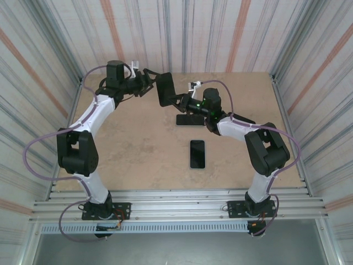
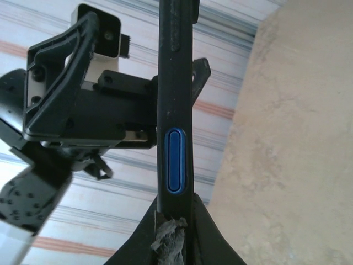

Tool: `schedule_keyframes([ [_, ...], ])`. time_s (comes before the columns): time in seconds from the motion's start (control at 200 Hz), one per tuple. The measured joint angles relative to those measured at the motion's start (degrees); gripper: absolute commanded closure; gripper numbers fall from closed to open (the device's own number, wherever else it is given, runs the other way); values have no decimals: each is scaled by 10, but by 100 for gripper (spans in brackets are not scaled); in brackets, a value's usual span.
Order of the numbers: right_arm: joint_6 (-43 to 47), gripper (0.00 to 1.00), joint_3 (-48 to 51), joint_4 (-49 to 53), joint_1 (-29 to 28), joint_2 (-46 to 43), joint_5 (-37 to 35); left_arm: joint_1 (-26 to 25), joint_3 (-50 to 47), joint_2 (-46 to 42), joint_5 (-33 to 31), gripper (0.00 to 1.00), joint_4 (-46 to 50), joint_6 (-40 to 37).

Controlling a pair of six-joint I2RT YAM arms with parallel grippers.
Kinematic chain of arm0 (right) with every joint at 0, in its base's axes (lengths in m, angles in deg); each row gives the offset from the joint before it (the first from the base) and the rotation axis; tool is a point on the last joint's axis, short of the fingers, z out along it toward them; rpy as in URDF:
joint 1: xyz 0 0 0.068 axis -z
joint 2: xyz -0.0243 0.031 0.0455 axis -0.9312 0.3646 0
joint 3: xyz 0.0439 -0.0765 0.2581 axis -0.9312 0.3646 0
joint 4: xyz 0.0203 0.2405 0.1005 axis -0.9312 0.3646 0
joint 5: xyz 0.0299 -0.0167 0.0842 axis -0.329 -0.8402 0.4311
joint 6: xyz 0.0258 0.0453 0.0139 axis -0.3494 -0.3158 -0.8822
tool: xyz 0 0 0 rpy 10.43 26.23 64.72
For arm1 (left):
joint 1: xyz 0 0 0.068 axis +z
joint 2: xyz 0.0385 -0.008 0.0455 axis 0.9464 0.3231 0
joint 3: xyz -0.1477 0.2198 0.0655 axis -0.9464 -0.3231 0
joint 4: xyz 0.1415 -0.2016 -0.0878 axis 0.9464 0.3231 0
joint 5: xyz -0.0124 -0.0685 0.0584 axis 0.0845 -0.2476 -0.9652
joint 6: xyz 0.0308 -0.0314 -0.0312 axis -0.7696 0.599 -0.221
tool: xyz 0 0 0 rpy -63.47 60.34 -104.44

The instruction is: Take the phone out of the phone case

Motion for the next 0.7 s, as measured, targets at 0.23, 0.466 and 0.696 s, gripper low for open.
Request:
schedule_keyframes([
  [0.23, -57, 94, 0, -47, -3, 0, 0, 0, -2, 16, 70, 38, -95, 65],
  [0.466, -92, 95, 0, -79, -17, 0, 9, 3, -2, 33, 110, 56, -123, 103],
  [0.696, -115, 94, 0, -104, -22, 0, 13, 11, -2, 33, 137, 72, -168, 150],
])
